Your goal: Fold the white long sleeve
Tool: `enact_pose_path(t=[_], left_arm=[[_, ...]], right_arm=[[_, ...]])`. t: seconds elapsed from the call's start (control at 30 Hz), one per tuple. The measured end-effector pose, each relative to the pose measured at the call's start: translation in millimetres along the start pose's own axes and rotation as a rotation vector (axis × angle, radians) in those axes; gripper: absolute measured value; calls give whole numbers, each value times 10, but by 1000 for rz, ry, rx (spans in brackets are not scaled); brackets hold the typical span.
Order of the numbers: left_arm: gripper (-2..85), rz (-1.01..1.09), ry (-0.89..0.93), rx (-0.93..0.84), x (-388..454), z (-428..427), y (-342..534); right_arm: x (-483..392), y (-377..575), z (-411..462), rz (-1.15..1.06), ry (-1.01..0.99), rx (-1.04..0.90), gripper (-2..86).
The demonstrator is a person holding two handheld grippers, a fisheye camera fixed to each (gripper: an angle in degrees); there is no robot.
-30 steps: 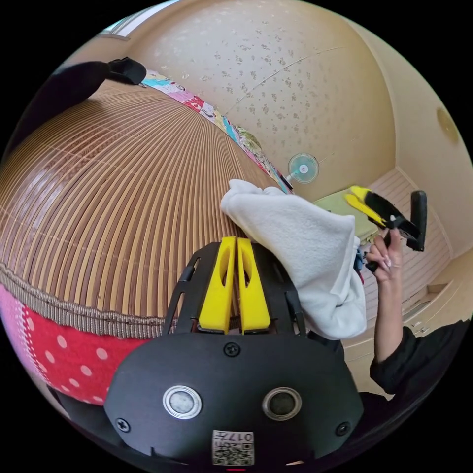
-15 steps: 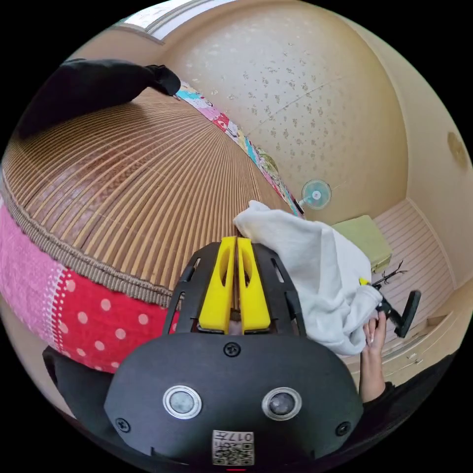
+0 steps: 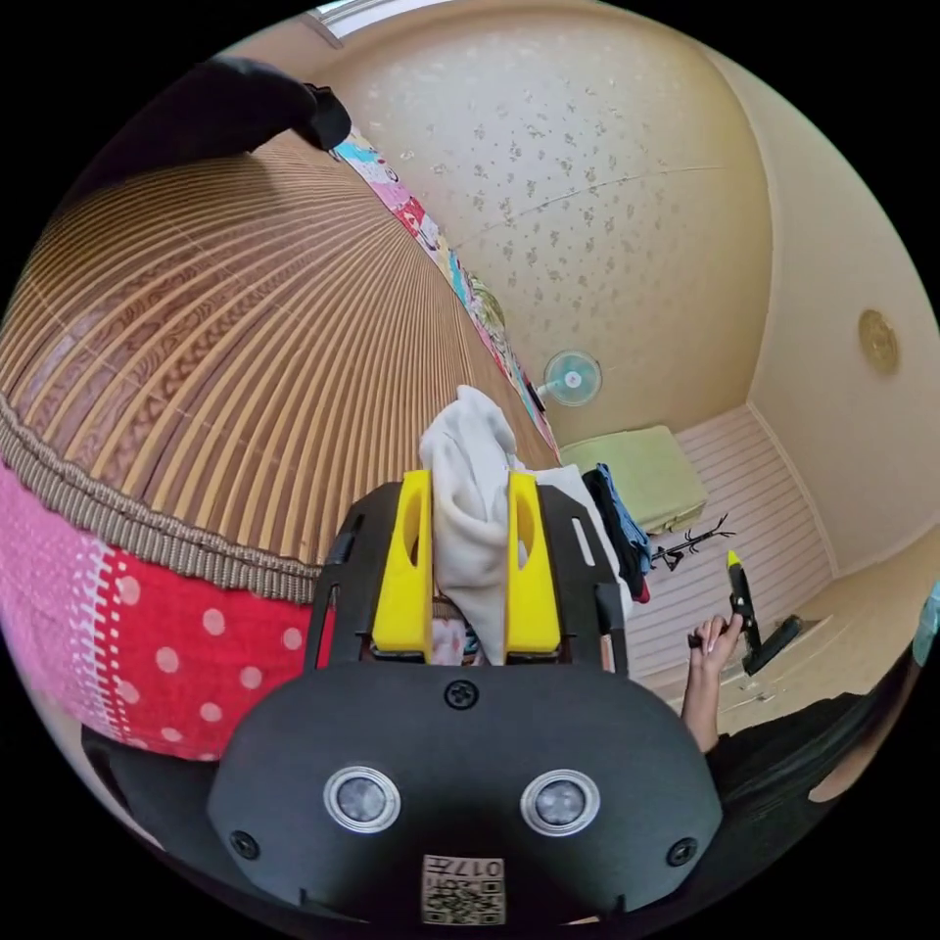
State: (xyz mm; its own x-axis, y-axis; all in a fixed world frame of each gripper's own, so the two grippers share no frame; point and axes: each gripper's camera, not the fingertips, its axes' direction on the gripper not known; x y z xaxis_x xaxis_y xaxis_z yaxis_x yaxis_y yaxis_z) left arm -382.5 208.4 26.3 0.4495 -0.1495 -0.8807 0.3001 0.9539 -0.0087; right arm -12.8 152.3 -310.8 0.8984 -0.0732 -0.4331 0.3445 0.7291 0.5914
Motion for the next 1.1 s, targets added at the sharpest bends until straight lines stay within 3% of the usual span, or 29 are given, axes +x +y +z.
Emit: enact_pose_path(t=[0.07,0.27,0.43,0.53,0.63,0.73,0.83,0.93,1.1], left_arm=[[105,-7,1,3,-9,-53,23],[71,-13,-19,-15,-1,-146,27],[58,-15,-11,-5,36,-268,53],[66,-42,19,-7,23,-350,101],[65,-74,26,0,35,-427,200],[48,-81,11,10,123,-505,311],[38,25,-32,132,432,-787,486],[28,161,-65,265,903,-1171,728],[13,318,-11,431,1711,-1846,1058]], right_arm=[[-345,-271,716,-91,-45,-125,106],[-742,-488,2777,-83,-216,-528,133],[-534,-167,3822,87,-179,-805,138],[-565,274,4113,113,-258,-1008,142],[-582,352,3850,93,-368,-944,70],[-551,309,3390,53,-320,-878,53],[-151,114,2349,181,-285,-575,43],[470,133,1077,391,-401,-243,32],[1204,247,-547,428,-479,106,26]])
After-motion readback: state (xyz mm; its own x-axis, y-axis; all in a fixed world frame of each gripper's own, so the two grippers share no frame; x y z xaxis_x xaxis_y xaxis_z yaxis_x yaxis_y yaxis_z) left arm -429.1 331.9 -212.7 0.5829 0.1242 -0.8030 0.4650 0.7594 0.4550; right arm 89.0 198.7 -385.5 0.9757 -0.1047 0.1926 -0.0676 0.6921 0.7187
